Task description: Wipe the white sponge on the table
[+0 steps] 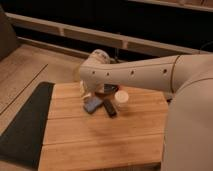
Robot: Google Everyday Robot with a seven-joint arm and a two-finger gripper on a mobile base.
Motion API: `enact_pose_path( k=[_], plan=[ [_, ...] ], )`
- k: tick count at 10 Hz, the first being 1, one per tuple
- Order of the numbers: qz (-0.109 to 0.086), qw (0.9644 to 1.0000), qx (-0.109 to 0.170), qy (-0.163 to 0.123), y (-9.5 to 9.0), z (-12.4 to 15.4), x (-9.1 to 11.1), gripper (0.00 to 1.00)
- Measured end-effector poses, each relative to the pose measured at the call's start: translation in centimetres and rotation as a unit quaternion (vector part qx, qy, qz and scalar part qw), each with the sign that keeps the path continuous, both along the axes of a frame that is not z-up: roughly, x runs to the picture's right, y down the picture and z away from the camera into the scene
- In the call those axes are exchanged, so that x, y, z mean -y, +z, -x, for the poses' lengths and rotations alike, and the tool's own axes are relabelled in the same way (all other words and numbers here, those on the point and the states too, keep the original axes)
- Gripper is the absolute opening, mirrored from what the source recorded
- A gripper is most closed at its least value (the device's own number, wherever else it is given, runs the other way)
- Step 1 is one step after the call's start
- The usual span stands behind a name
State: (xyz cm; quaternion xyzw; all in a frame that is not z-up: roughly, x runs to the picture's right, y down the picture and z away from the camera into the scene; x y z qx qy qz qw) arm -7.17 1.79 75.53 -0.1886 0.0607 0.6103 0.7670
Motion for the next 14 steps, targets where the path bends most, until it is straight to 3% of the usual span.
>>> enact_pose_path(
  k=[2,4,7,8,10,14],
  plan=[
    [0.012,0.9994,0.030,-0.010,2.4,1.8,-0.6,0.65],
    [0.027,0.9968,0.072,-0.024,5.4,4.2,-1.4,0.65],
    [0.051,0.9914,0.115,-0.036,8.1,7.0,-2.4,0.65],
    [0.064,0.9899,0.121,-0.037,8.4,7.3,-3.1,0.65],
    [0.108,0.9865,0.118,-0.036,8.2,7.2,-5.5,0.65],
    [0.113,0.9860,0.116,-0.037,8.1,7.2,-5.8,0.65]
  ],
)
